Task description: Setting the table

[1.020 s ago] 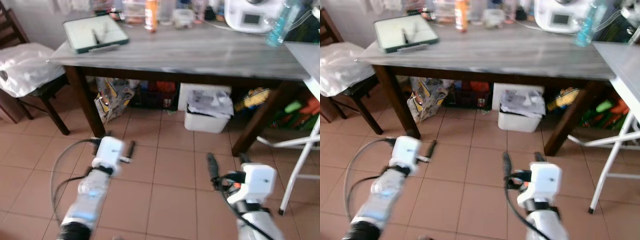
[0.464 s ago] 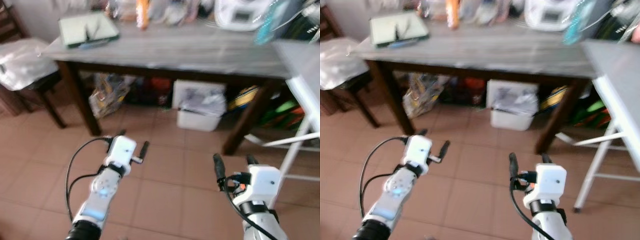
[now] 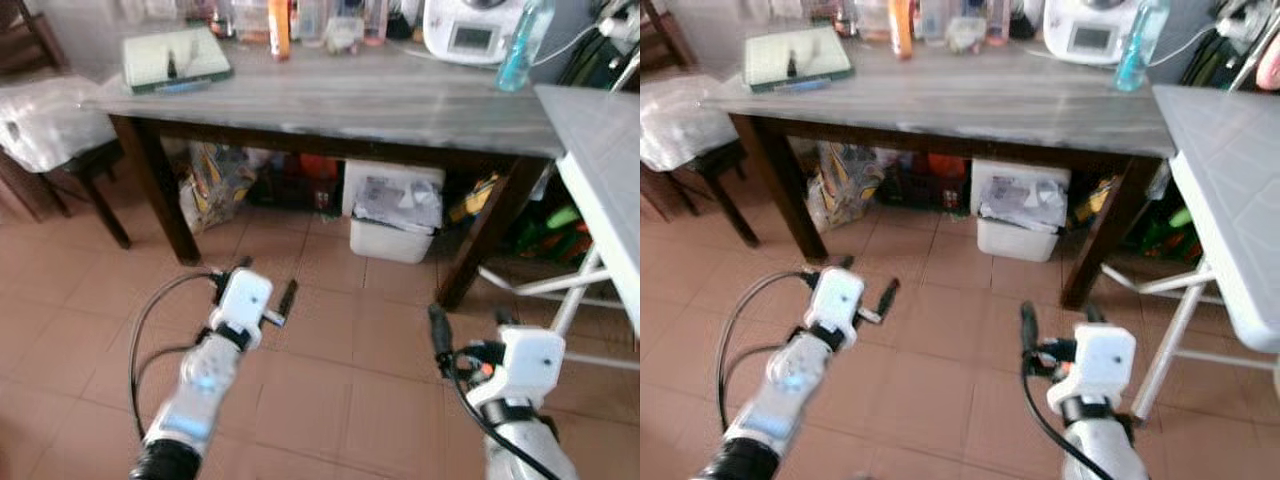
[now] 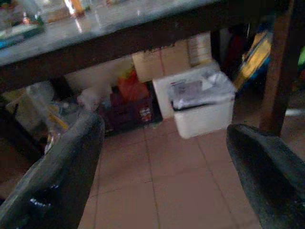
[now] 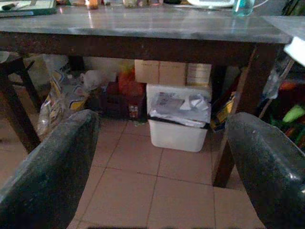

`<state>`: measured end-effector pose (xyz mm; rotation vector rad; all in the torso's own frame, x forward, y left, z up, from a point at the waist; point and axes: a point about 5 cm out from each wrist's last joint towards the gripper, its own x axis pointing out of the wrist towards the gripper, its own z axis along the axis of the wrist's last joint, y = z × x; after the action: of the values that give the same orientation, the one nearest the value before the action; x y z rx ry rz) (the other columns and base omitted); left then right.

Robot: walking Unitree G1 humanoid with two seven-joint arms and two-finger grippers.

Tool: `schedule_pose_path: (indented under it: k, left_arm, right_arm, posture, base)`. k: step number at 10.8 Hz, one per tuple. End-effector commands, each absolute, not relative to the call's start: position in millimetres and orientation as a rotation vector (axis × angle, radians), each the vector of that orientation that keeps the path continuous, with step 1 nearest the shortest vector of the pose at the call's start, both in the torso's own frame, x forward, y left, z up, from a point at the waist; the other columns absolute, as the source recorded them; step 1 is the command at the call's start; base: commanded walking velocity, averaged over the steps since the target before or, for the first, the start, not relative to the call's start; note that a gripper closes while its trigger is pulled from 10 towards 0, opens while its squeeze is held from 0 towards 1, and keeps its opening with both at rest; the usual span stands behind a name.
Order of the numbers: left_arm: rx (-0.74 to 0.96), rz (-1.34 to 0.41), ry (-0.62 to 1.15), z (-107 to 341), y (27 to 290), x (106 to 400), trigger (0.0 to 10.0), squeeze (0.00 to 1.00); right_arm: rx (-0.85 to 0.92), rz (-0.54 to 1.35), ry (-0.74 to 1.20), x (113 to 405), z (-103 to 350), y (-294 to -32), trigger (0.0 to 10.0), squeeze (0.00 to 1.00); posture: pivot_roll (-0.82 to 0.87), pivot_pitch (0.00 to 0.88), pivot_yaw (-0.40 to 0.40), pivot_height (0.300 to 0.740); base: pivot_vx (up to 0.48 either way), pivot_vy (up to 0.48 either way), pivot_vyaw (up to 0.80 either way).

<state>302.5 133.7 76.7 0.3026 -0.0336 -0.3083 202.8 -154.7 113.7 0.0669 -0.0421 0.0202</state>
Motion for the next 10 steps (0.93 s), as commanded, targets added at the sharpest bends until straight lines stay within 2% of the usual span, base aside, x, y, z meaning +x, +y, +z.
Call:
schedule_pose_path:
  k: [1,10]
  left_arm:
    - [0.307,-0.312,-0.036,78.6,132.5,303.8,10.0,0.00]
    - [0.320,-0.321,-0.047,81.2,128.0,307.1,10.0,0.00]
  right_arm:
    - [0.058,0.021,-0.044,201.9,114.6,-155.8,10.0,0.00]
    - [0.033,-0.001,-0.074,199.3,119.8,-158.6,10.0,0.00]
  posture:
    - [0.06,0.136,-0.006,0.740]
    - [0.05,0.142,-0.004,0.740]
  base:
    - [0.000,-0.266,0.00]
    - [0.000,-0.402,0.00]
